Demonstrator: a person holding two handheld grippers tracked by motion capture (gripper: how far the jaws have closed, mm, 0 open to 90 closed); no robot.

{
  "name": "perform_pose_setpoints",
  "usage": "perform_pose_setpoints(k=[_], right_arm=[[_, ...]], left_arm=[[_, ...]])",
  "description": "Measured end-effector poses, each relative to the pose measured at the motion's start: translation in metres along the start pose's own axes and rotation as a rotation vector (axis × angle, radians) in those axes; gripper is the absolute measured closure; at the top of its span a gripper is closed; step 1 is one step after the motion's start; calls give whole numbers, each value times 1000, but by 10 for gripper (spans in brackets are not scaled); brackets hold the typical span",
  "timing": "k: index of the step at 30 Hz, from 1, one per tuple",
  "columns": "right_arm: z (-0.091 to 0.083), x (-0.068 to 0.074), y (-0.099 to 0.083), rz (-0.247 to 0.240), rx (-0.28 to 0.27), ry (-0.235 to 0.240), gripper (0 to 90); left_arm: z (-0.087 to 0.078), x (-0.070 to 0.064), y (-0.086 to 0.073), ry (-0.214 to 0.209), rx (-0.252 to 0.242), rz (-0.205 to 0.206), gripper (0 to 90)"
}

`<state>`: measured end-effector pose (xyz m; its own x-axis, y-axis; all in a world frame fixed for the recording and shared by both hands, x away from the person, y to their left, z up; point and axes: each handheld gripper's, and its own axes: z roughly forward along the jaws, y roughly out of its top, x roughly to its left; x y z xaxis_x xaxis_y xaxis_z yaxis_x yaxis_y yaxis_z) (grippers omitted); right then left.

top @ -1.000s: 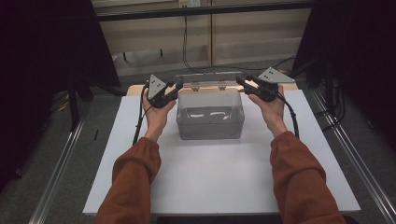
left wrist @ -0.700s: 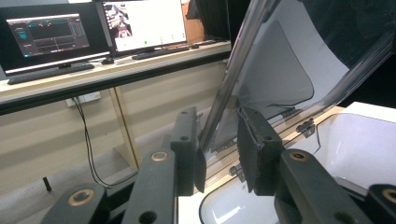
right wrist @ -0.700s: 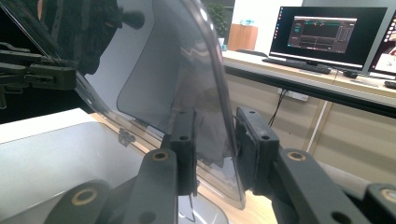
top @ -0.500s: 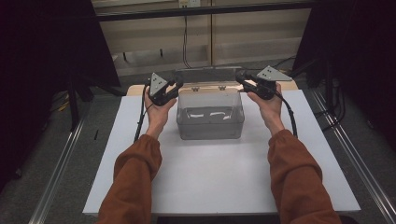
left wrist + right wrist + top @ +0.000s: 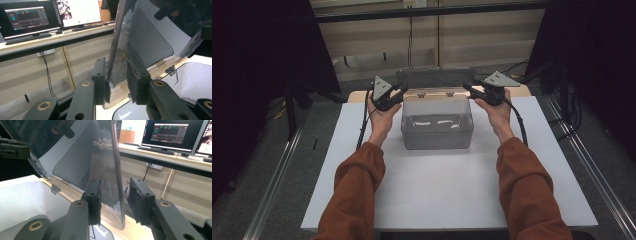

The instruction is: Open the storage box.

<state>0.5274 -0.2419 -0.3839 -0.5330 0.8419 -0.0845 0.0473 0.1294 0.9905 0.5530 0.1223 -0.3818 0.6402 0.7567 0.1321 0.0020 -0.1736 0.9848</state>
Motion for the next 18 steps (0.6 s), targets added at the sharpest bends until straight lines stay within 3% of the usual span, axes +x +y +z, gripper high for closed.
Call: perform_pose_setpoints(k=[4,18], right_arm=[[3,-6,-7,42,-1,10,643],[15,-9,-13,37,26,47,698]], left_arm=[[2,2,1,4,1,11,700],[7,5,0,0,20,11,704]])
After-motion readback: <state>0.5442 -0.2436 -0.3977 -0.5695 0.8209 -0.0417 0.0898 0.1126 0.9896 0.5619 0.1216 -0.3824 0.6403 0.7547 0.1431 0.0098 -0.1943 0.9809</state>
